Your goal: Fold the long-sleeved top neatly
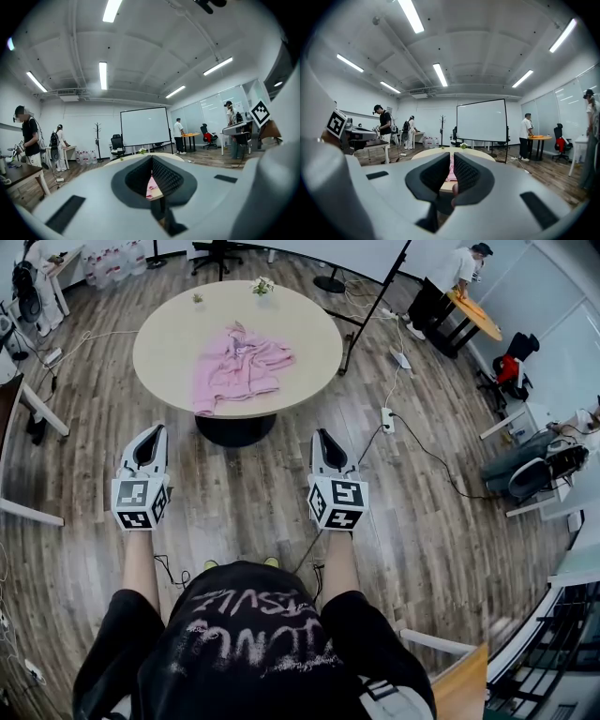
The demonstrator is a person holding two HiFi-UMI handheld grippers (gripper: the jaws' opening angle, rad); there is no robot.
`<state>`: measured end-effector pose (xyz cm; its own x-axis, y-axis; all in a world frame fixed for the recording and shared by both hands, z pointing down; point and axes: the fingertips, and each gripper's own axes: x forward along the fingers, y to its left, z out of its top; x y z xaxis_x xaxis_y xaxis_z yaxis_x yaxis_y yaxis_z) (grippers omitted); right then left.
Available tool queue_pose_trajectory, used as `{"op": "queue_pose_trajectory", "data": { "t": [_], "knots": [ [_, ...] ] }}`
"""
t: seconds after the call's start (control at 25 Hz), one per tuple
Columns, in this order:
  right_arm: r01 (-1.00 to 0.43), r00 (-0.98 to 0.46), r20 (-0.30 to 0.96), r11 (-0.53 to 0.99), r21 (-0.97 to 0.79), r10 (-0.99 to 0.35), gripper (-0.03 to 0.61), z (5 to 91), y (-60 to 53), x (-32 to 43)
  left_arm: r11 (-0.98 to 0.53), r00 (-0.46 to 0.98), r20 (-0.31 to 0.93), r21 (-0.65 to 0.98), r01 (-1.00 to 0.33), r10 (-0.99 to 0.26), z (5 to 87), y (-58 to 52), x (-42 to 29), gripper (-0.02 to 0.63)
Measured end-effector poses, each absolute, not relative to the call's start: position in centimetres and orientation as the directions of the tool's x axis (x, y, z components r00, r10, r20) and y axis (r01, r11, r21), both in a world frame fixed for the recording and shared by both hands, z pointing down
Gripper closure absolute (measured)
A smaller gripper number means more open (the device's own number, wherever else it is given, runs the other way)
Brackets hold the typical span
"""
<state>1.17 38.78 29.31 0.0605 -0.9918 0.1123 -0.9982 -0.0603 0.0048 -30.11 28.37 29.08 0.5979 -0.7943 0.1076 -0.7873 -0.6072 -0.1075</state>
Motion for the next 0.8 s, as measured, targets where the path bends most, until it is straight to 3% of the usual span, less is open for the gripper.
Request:
{"op": "queue_pose_trajectory", "data": {
  "t": [0.36,0.52,0.8],
  "knots": [
    [-1.0,0.02,0.123,-0.021,-0.001,-0.992,0.475,30.0,38.3,0.9,-0.612,0.601,0.121,-0.11,-0.783,-0.79,29.6,28.4,-29.7,0.563],
    [-1.0,0.0,0.131,-0.001,-0.007,-0.991,0.432,30.1,38.1,1.0,-0.621,0.608,0.135,-0.101,-0.777,-0.783,29.7,28.4,-29.0,0.477],
    [-0.999,-0.034,0.139,0.033,-0.005,-0.99,0.387,30.4,38.1,1.6,-0.621,0.607,0.143,-0.098,-0.778,-0.782,30.1,28.6,-28.0,0.411]
  ]
}}
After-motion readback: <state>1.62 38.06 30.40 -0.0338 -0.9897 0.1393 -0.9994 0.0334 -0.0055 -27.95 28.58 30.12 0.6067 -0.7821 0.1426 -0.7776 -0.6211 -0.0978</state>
